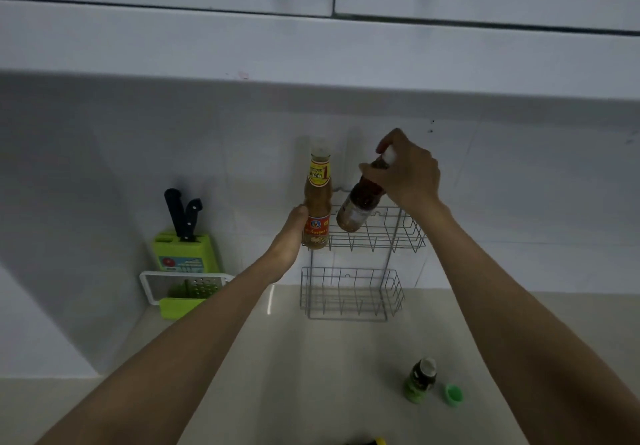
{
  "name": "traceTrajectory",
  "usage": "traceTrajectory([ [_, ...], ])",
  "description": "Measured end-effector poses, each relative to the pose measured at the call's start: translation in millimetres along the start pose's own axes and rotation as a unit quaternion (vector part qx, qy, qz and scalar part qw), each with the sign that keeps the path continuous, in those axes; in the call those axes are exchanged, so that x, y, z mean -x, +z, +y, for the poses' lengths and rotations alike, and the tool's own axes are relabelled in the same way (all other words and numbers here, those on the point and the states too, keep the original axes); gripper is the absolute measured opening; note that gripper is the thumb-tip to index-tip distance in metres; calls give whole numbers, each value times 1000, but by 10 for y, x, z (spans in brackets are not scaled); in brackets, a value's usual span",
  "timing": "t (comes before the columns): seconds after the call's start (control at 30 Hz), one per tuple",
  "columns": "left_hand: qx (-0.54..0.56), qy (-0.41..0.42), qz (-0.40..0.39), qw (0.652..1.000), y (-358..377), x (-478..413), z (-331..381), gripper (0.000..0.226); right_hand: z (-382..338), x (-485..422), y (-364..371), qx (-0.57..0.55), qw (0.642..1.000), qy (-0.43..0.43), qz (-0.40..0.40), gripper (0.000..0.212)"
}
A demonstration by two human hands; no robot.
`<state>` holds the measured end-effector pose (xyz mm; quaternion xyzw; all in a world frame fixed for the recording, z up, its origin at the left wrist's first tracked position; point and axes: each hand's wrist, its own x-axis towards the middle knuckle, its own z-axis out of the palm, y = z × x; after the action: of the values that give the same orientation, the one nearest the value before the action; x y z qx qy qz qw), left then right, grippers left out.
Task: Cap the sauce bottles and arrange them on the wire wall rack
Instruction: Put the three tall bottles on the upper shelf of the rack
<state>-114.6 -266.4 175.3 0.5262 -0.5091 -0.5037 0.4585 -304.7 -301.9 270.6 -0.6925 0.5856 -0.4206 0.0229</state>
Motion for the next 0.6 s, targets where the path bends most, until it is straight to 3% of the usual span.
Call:
traceTrajectory([
  [0.2,19,1,26,999,71,-103,-98,52,35,-148,386,36,993,-46,-100,47],
  [0.4,12,-6,22,1000,45,-134,-157,51,152,-196,645,27,991,23,-129,54],
  [0.6,14,1,19,1000,51,-120,-179,50,308,0,705,-102,969,61,-217,55],
])
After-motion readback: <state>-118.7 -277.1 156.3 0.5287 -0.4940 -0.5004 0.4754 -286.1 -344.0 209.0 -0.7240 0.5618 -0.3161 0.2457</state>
